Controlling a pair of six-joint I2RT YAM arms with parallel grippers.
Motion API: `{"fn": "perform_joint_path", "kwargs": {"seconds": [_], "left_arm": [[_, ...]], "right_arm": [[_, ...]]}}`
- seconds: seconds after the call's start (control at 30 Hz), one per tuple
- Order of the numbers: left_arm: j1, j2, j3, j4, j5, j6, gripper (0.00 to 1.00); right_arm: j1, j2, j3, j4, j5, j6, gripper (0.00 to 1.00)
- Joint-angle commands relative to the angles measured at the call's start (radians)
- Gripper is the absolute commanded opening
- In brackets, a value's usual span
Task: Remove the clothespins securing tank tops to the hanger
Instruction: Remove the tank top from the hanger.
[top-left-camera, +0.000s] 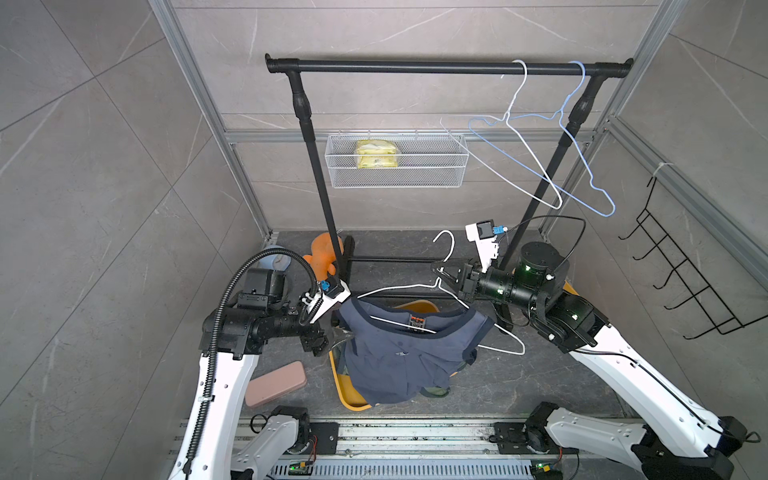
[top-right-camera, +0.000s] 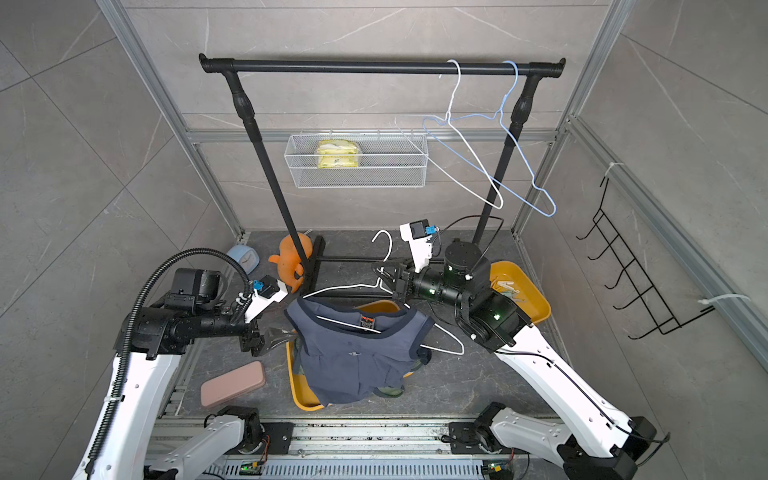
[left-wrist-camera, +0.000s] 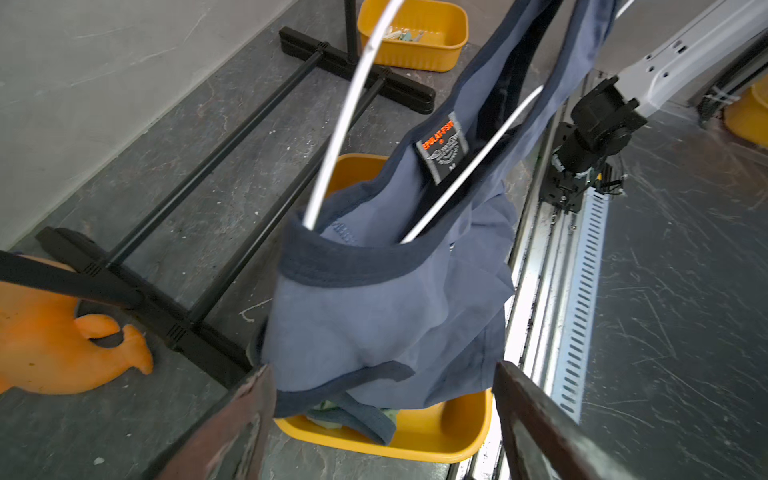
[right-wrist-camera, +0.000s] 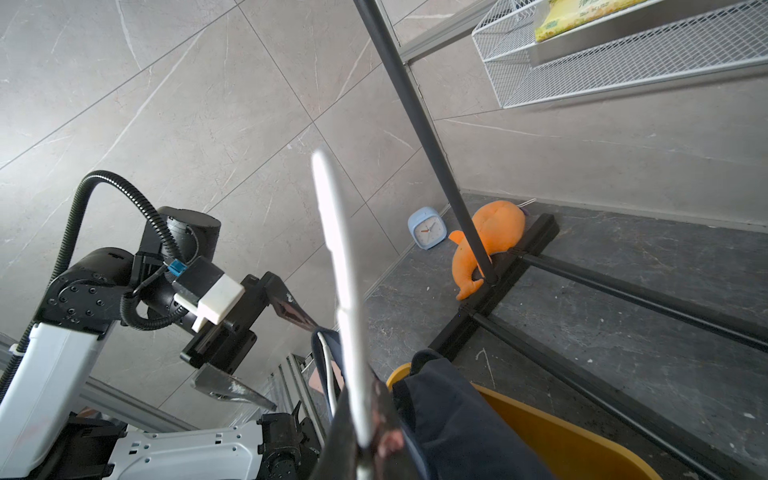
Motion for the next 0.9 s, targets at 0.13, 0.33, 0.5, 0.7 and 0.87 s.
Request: {"fn": "perform_joint_path", "kwargs": {"seconds": [0.13,0.33,0.5,0.7,0.87], "left_arm": [[0.0,0.019,0.0,0.111,0.005,-0.011,0.93],[0.0,0.053,0.019,0.038,0.159,0.089,0.89],[0.0,0.057,0.012,-0.07,0.213,0.194,0.69],[-0.001,0.049,-0.015,-0.079,0.144,0.195,0.05],[-0.002,0.047,-0.021,-0.058,0.094,0.172,0.0]], "right_arm": [[-0.002,-0.038,0.021,0.02,-0.09,-0.012,0.0],[-0.002,-0.033,0.026,0.031,-0.11,-0.01,0.0],[-0.002,-0.033,0.03,-0.002,-0.042,-0.037,0.0],[-0.002,-0.012,0.045,-0.034,0.037,-0.061,0.0],[-0.002,-0.006,0.043,-0.039,0.043,-0.073,0.0]]}}
